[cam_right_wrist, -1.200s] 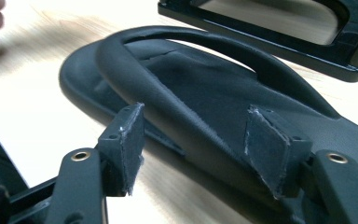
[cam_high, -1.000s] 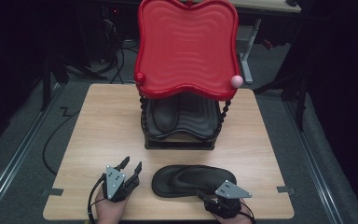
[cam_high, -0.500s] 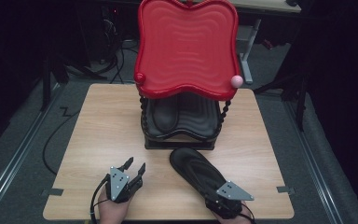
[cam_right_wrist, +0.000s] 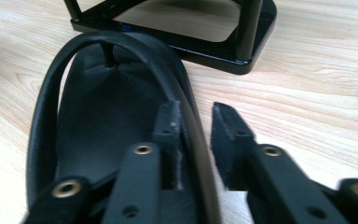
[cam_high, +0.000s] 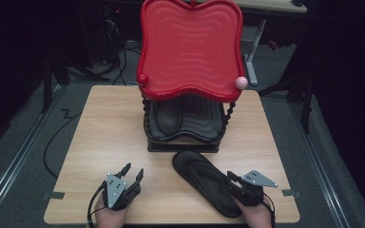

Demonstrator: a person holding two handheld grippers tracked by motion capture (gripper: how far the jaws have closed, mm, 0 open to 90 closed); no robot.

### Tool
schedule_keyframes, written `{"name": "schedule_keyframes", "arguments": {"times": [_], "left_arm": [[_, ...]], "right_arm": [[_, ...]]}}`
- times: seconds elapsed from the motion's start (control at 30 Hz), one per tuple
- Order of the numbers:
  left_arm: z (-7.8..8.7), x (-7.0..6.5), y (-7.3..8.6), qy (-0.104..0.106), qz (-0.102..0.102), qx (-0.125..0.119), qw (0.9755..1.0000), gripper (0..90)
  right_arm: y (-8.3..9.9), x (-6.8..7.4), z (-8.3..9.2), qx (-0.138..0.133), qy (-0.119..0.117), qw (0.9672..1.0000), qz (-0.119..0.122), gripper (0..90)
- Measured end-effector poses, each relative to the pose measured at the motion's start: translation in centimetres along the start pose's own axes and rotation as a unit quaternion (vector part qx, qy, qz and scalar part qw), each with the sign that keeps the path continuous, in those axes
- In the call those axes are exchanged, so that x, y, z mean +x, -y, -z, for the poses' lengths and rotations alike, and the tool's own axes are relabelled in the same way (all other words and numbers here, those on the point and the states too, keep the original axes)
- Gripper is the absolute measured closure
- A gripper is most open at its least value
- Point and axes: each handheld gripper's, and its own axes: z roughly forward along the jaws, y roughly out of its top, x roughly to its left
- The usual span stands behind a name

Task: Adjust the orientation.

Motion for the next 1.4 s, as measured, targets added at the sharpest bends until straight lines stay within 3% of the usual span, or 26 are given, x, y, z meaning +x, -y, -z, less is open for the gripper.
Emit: {"name": "schedule_keyframes", "arguments": {"times": [0.03, 0.2, 0.37, 0.43, 0.5, 0.6, 0.67, 0.77, 0.97, 1.03, 1.17, 1.3, 1.4], "left_arm": [[0.1, 0.0, 0.0, 0.0, 0.001, -0.002, 1.0, 50.6], [0.0, -0.4, -0.2, 0.005, -0.004, -0.003, 1.0, 50.6], [-0.8, -1.1, 0.0, 0.018, -0.015, 0.007, 0.9997, 50.6], [-1.0, -1.3, 0.0, 0.022, -0.015, 0.008, 0.9996, 50.5], [-1.2, -1.6, 0.0, 0.028, -0.02, 0.008, 0.9994, 50.6], [-1.5, -2.1, -0.2, 0.036, -0.024, 0.01, 0.999, 51.5], [-1.7, -2.6, -0.3, 0.041, -0.026, 0.01, 0.9988, 51.7], [-1.8, -3.4, -0.6, 0.054, -0.037, 0.007, 0.9978, 50.8], [-2.1, -4.6, -0.3, 0.074, -0.045, 0.021, 0.996, 48.4], [-1.8, -4.8, -0.2, 0.083, -0.043, 0.025, 0.9953, 47.8], [-0.8, -5.7, -0.1, 0.096, -0.04, 0.024, 0.9942, 45.3], [-0.4, -6.8, 0.1, 0.119, -0.031, 0.037, 0.9917, 40.8], [-0.3, -7.7, 0.4, 0.128, -0.031, 0.055, 0.9898, 38.8]], "right_arm": [[-0.1, 0.1, 0.0, 0.002, -0.002, 1.0, -0.003, 78.6], [0.3, 1.7, 0.4, 0.007, -0.013, 0.9999, 0.004, 77.6], [0.3, 5.0, 0.1, 0.011, -0.059, 0.9976, 0.036, 68.3], [0.2, 5.4, 0.6, -0.007, -0.053, 0.9974, 0.048, 75.8], [0.1, 4.7, 1.2, -0.017, -0.031, 0.9986, 0.039, 82.0], [1.0, 3.4, 0.9, 0.026, 0.008, 0.9989, 0.037, 86.9], [1.9, 3.4, 0.5, 0.057, 0.002, 0.9977, 0.036, 87.7], [2.3, 4.7, 0.5, 0.062, -0.01, 0.9967, 0.053, 88.4], [2.2, 7.9, -0.6, 0.057, -0.053, 0.9934, 0.084, 81.6], [2.1, 8.5, -1.0, 0.058, -0.056, 0.9927, 0.09, 78.0], [1.1, 8.2, -0.5, 0.02, -0.036, 0.9967, 0.07, 67.5], [-0.3, 8.9, -0.2, -0.026, -0.044, 0.997, 0.059, 58.8], [-0.5, 9.8, -1.3, -0.018, -0.058, 0.9966, 0.056, 53.2]]}}
